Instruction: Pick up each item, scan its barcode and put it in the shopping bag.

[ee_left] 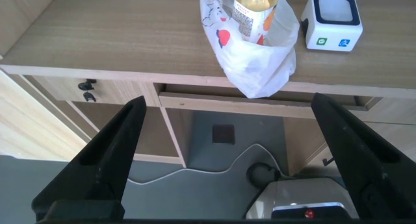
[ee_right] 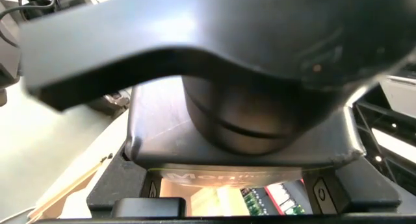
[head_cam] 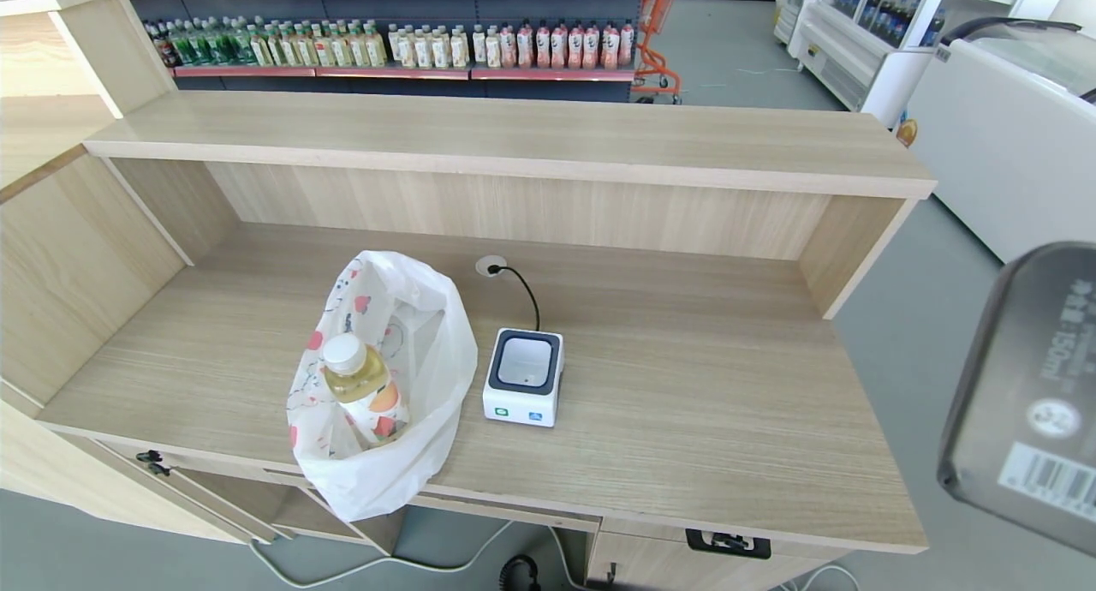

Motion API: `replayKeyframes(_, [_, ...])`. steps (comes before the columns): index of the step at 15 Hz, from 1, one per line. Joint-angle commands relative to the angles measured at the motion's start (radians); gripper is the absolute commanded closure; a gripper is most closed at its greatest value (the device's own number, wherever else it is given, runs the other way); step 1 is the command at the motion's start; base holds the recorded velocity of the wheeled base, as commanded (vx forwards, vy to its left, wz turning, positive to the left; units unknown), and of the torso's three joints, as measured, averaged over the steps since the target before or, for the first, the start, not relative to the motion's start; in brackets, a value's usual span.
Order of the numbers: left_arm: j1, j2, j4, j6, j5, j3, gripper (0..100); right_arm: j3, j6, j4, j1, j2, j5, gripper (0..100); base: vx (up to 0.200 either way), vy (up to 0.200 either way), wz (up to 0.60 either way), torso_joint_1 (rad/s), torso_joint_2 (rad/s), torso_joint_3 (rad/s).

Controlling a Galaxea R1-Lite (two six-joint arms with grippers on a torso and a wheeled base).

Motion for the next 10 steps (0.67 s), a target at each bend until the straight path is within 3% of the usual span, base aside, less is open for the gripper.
replayKeyframes(1, [0.000, 0.000, 0.000, 0.000, 0.000, 0.000, 0, 0.003, -0.001, 0.000, 0.000, 0.000, 0.001, 100, 0.000, 0.000, 0.00, 0.000, 0.00, 0.000])
replayKeyframes(4, [0.000, 0.000, 0.000, 0.000, 0.000, 0.000, 0, 0.002, 0.001, 0.001, -0.005, 0.000, -0.001, 100, 0.000, 0.000, 0.00, 0.000, 0.00, 0.000])
replayKeyframes(6, [0.000, 0.000, 0.000, 0.000, 0.000, 0.000, 0, 0.002, 0.016, 0.017, -0.068, -0.004, -0.012, 100, 0.000, 0.000, 0.00, 0.000, 0.00, 0.000])
replayKeyframes(8, [0.000, 0.000, 0.000, 0.000, 0.000, 0.000, 0, 0.007, 0.004, 0.242, -0.250, -0.077, -0.183, 100, 0.000, 0.000, 0.00, 0.000, 0.00, 0.000])
replayKeyframes(10, [0.000, 0.000, 0.000, 0.000, 0.000, 0.000, 0, -0.006, 0.029, 0.604, -0.407, -0.202, -0.493, 100, 0.000, 0.000, 0.00, 0.000, 0.00, 0.000])
